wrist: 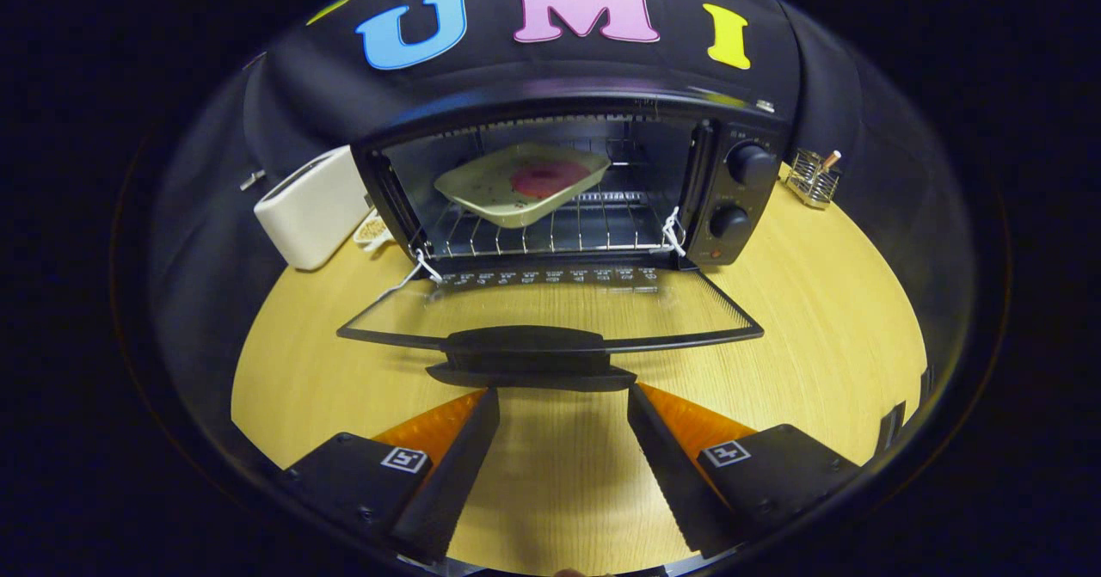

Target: Open the toaster oven, put the food inside, and close the toaster oven door.

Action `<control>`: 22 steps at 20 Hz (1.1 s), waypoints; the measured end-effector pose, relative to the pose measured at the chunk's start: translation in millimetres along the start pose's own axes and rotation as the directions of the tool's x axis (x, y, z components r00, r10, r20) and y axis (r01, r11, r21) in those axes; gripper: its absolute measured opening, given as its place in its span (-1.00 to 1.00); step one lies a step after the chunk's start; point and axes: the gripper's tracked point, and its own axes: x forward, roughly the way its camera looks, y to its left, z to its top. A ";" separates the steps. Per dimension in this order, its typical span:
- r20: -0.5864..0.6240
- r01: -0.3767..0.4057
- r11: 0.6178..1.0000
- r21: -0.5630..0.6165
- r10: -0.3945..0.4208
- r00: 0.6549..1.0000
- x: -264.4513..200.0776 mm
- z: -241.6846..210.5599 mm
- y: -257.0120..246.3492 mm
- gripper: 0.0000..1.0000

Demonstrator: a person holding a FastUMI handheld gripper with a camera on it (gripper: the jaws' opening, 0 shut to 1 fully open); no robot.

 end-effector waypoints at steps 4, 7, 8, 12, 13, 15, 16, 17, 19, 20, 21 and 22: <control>0.081 -0.043 0.999 0.019 0.041 0.996 -18.1 42.0 6.6 0.98; 0.120 -0.056 0.998 0.022 0.053 0.991 -19.1 81.3 3.4 0.98; 0.135 -0.065 0.998 0.024 0.061 0.989 -24.4 95.6 3.7 0.98; 0.274 -0.085 0.996 0.005 0.080 0.958 -54.4 154.8 -8.7 0.98; 0.315 -0.088 0.996 -0.005 0.085 0.945 -69.2 168.3 -11.1 0.98; 0.399 -0.074 0.997 -0.031 0.080 0.913 -100.2 187.7 -22.7 0.97; 0.443 -0.054 0.997 -0.051 0.071 0.894 -119.2 197.9 -31.2 0.98; 0.485 -0.026 0.997 -0.073 0.058 0.873 -135.7 207.3 -42.1 0.97; 0.546 0.014 0.996 -0.092 0.039 0.837 -168.2 222.0 -59.6 0.97; 0.565 0.020 0.996 -0.086 0.032 0.825 -181.9 225.0 -66.6 0.97; 0.581 0.029 0.997 -0.074 0.019 0.814 -193.7 228.1 -75.5 0.97; 0.597 0.039 0.998 -0.059 0.004 0.802 -206.3 231.8 -85.2 0.97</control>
